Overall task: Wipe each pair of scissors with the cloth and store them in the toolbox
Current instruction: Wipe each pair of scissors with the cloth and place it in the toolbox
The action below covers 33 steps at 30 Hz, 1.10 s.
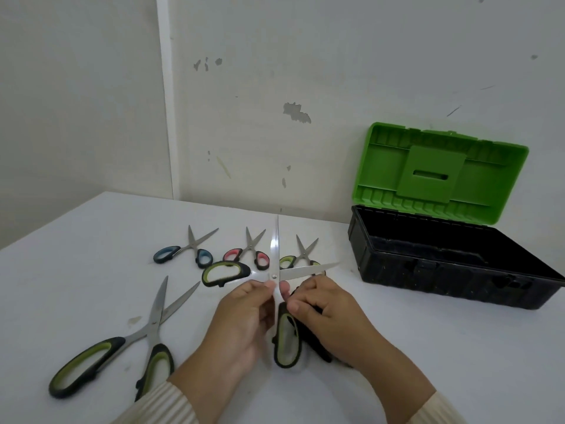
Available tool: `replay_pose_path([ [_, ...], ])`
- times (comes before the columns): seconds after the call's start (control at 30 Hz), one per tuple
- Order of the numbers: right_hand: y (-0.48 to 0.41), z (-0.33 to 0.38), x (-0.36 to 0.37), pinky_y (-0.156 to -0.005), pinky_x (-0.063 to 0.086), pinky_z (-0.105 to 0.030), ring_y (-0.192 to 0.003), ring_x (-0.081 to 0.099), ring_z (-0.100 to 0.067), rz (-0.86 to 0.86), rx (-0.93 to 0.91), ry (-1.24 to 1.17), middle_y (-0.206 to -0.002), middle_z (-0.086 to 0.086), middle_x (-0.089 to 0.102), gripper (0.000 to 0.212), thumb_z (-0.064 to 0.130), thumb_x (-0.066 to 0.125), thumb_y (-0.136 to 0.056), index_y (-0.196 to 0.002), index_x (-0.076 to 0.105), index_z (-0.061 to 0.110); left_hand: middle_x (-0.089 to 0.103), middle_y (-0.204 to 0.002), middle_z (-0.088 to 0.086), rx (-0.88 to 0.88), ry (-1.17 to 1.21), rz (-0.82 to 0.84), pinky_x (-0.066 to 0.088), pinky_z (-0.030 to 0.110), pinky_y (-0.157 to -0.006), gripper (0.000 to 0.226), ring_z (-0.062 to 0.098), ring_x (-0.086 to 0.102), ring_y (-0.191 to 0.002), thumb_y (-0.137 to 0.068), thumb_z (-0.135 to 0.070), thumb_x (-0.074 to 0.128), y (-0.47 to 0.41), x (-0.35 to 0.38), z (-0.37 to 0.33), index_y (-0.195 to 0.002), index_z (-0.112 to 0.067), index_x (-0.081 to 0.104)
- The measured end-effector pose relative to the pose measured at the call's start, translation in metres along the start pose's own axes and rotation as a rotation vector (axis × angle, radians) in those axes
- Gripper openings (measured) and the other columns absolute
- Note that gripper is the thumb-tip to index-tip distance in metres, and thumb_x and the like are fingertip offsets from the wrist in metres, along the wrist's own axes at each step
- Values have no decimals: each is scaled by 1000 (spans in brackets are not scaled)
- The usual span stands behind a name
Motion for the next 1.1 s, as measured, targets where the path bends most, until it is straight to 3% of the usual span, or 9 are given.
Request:
replay_pose_path([
  [0.13,2,-47,-54,-85,37,-4,-92,58,-5,-260,138,-153,-93,7,63,31,4,63,-80,-79,70,33,73,-66,6,25,-170,-76,53,38,-73,19,21,69,-70,-93,-10,53,-7,-17,-13,-79,-4,65],
  [0.3,15,-58,-104,-77,49,-13,-87,63,-8,-560,110,-417,-93,7,67,40,-5,62,-80,-88,64,34,66,-68,17,-102,-336,93,55,38,-65,17,27,60,-60,-93,-3,52,-4,-4,2,-77,3,57],
  [0.43,7,9,-66,-85,37,-4,-94,56,2,-372,-196,18,-96,17,60,22,6,65,-74,-85,71,24,65,-66,19,-62,-423,162,52,29,-55,15,28,58,-56,-89,9,47,-5,4,8,-79,4,58],
  [0.53,-1,21,-2,-76,36,4,-88,55,-5,-98,-279,171,-95,1,64,18,4,62,-75,-86,74,12,62,-68,22,38,-557,154,47,29,-59,11,27,57,-59,-80,3,53,-4,6,4,-72,-2,59],
  [0.67,-8,13,-22,-71,32,5,-75,48,-2,-274,-206,182,-89,-7,63,19,6,56,-78,-87,72,6,63,-64,17,66,-499,167,48,29,-54,22,20,57,-52,-85,13,45,-2,12,4,-71,1,57],
  [0.83,-2,21,3,-71,38,-11,-83,55,-16,-124,-255,281,-96,-8,61,20,10,53,-85,-95,71,11,63,-58,14,122,-567,169,48,25,-56,19,20,57,-53,-84,13,45,-1,15,1,-74,2,57],
  [0.93,-6,3,-22,-69,41,-11,-76,57,-10,-325,-148,263,-87,0,59,18,9,56,-80,-89,72,10,64,-62,14,89,-525,178,49,31,-58,21,21,56,-52,-87,12,45,1,15,2,-74,2,58],
  [1.03,-3,1,3,-64,44,-19,-64,55,-6,-179,-144,303,-77,-1,57,9,5,57,-85,-89,65,2,63,-58,14,114,-575,179,45,36,-66,22,25,56,-57,-83,13,45,-1,14,0,-70,0,57],
  [1.1,1,14,5,-67,41,-10,-72,53,-4,-175,-199,304,-81,0,61,11,2,59,-82,-87,68,6,62,-58,15,114,-560,183,46,35,-65,21,25,56,-56,-84,14,44,0,14,-1,-72,4,58],
])
Point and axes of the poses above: each hand's wrist, its own y-axis away from the middle knuckle, its own x-axis out of the palm, z = x × y, the point moved 10 cm from there along -y, towards the middle knuckle
